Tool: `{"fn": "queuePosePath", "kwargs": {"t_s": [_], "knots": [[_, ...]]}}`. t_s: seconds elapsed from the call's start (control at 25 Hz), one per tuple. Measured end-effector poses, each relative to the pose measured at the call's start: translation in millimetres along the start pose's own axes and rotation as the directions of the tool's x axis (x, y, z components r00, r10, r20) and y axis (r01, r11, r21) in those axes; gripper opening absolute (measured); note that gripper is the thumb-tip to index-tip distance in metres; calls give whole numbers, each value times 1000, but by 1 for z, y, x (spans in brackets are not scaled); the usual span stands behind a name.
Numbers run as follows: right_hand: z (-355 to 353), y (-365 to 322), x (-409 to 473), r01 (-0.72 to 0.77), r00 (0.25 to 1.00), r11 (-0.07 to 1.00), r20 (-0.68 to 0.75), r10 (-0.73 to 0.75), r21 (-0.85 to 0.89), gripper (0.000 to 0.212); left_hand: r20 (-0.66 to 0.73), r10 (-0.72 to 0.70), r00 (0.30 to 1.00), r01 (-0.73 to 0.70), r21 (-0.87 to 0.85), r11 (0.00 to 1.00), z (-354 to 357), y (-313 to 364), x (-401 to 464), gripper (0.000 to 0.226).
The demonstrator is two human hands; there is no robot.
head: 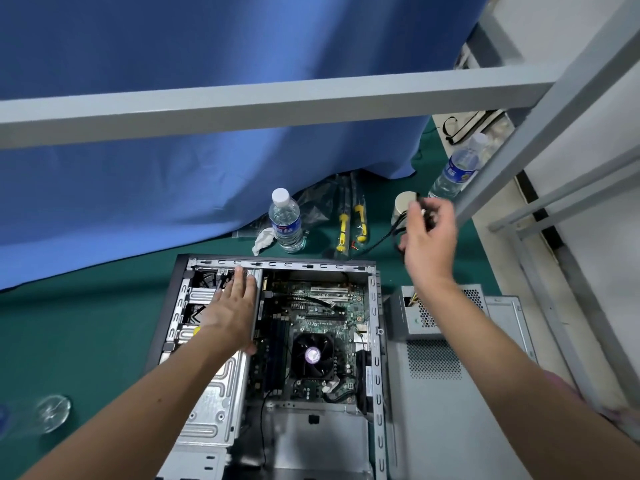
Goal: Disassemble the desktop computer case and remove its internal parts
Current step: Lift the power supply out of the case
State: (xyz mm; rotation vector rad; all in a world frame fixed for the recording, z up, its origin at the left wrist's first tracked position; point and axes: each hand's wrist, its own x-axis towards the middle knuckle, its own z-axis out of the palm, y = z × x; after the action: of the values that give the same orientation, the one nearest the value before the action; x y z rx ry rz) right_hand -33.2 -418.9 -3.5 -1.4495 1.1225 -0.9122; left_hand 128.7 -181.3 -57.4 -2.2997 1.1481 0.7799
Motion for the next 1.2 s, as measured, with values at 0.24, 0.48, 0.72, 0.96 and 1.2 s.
{"fn": "queuePosePath", "kwargs": {"t_s": [0.24, 0.48, 0.72, 0.96, 1.2], "knots": [[-18, 24, 26, 179, 984, 805, 107, -143, -566, 35, -12, -1, 1000, 1, -3, 1000, 4, -2, 2, 141], [2, 57, 31, 16, 828, 415, 245, 504, -909, 64, -24, -11, 1000, 11, -12, 1000, 5, -2, 3, 146], [-19, 28, 4, 5, 951, 708, 222, 215, -706, 46, -49, 1, 999, -6, -91, 996, 6, -4, 3, 145], [18, 70, -108, 325, 858, 510, 475, 195, -797, 56, -116, 60, 991, -92, -294, 951, 5, -16, -8, 136], [19, 100, -120, 393, 892, 348, 444, 79, -851, 54, -494, -201, 846, -209, -654, 727, 11, -15, 4, 50]]}}
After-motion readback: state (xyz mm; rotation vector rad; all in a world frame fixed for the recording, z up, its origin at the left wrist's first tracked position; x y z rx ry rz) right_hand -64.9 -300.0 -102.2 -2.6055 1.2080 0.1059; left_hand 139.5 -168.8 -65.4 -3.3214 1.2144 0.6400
